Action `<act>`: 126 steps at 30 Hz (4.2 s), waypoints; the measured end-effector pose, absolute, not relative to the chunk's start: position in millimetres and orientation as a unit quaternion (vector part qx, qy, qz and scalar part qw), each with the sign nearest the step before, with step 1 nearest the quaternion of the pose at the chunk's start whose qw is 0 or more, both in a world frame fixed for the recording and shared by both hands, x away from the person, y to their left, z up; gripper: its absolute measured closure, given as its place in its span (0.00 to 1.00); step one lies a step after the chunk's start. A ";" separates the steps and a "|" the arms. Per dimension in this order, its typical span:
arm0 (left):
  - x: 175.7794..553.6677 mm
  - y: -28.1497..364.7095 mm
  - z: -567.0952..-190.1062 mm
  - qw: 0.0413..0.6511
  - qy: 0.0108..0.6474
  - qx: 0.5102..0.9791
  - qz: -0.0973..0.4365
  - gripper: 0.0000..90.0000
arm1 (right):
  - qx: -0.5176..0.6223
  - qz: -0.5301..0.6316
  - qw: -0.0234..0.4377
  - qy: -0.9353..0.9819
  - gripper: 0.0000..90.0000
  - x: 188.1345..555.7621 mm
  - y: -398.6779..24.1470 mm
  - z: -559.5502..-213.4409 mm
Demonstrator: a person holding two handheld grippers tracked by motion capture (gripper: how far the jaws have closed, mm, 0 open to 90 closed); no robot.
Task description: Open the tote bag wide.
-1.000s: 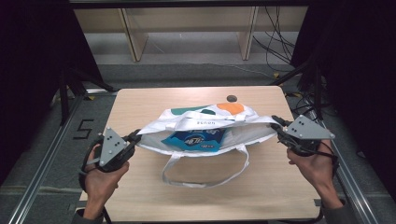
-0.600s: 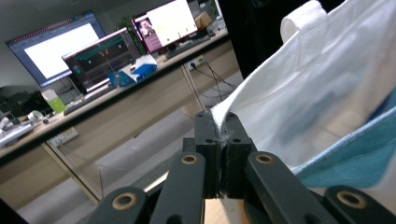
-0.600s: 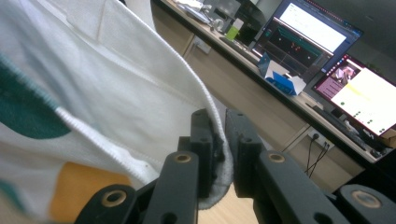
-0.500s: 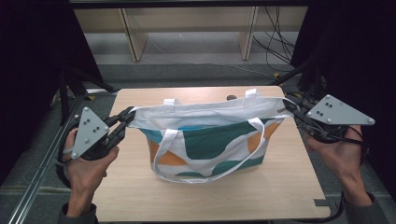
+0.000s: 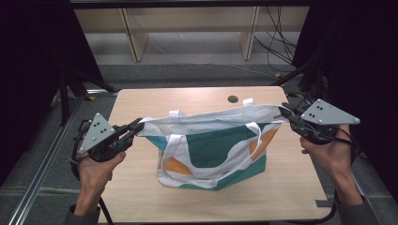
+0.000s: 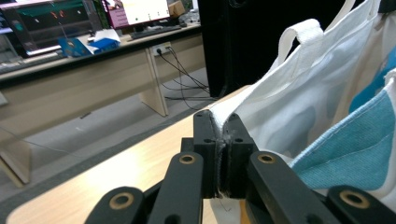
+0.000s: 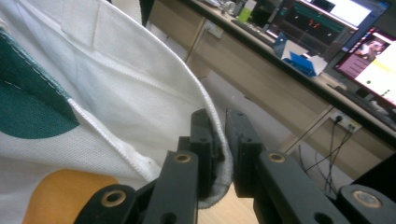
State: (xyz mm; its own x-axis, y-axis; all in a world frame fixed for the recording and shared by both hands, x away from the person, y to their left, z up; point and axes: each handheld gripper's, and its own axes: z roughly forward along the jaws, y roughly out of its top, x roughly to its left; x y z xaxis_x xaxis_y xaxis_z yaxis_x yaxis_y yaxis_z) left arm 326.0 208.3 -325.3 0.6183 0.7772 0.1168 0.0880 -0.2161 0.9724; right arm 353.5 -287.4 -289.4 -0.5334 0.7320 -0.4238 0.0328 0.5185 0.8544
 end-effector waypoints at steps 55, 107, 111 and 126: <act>359.3 160.0 -461.4 0.430 0.302 0.834 0.170 0.93 | 0.272 0.333 0.288 0.856 0.90 378.8 -287.9 -414.6; 383.8 163.4 -468.1 0.416 0.375 0.814 0.151 0.58 | 0.382 0.385 0.224 0.810 0.54 415.6 -285.1 -437.4; 382.2 152.8 -454.8 0.415 0.345 0.825 0.166 0.54 | 0.368 0.444 0.209 0.789 0.54 394.4 -285.0 -401.8; 413.8 125.4 -451.7 0.439 0.315 0.828 0.148 0.75 | 0.261 0.426 0.127 0.857 0.59 382.4 -226.5 -420.3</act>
